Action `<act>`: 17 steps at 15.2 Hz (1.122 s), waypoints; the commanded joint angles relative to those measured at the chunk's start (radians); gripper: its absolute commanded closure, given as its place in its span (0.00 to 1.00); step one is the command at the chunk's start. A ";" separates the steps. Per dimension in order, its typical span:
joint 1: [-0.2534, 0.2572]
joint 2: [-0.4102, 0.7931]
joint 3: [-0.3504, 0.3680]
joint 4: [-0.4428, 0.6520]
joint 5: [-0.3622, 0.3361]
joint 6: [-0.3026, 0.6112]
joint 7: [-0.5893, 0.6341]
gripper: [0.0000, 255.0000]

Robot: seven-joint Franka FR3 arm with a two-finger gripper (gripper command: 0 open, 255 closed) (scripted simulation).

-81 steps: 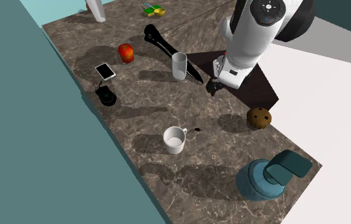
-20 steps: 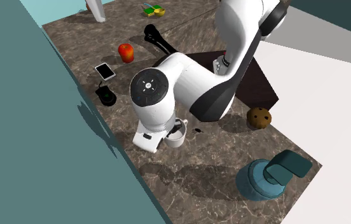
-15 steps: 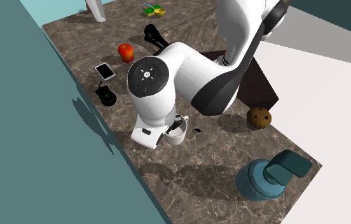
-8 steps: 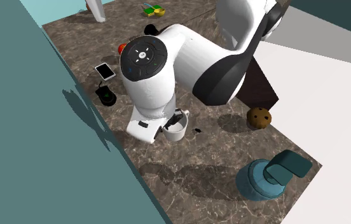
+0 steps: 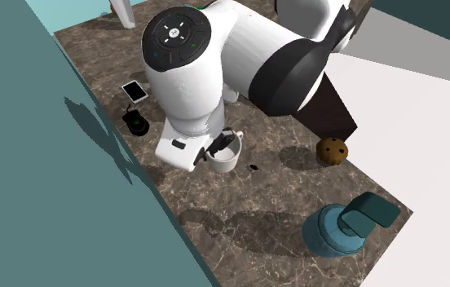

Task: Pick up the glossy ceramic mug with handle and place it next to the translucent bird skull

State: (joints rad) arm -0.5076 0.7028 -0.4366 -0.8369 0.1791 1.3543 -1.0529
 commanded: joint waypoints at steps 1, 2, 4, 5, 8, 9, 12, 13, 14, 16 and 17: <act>0.028 -0.096 -0.020 -0.159 -0.026 0.062 -0.024 1.00; 0.041 -0.145 -0.030 -0.240 -0.041 0.095 -0.037 1.00; 0.057 -0.229 -0.048 -0.374 -0.071 0.148 -0.060 1.00; 0.062 -0.267 -0.056 -0.431 -0.085 0.170 -0.071 1.00; 0.070 -0.369 -0.079 -0.578 -0.128 0.225 -0.101 1.00; 0.070 -0.400 -0.086 -0.621 -0.142 0.240 -0.111 1.00; 0.066 -0.487 -0.108 -0.734 -0.184 0.278 -0.140 1.00; 0.063 -0.514 -0.116 -0.767 -0.198 0.289 -0.150 1.00; 0.059 -0.540 -0.123 -0.799 -0.212 0.299 -0.160 1.00; 0.050 -0.590 -0.138 -0.857 -0.240 0.317 -0.180 1.00; 0.045 -0.613 -0.145 -0.884 -0.254 0.324 -0.191 1.00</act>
State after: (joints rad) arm -0.4562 0.1089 -0.5740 -1.7003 -0.0632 1.6736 -1.2296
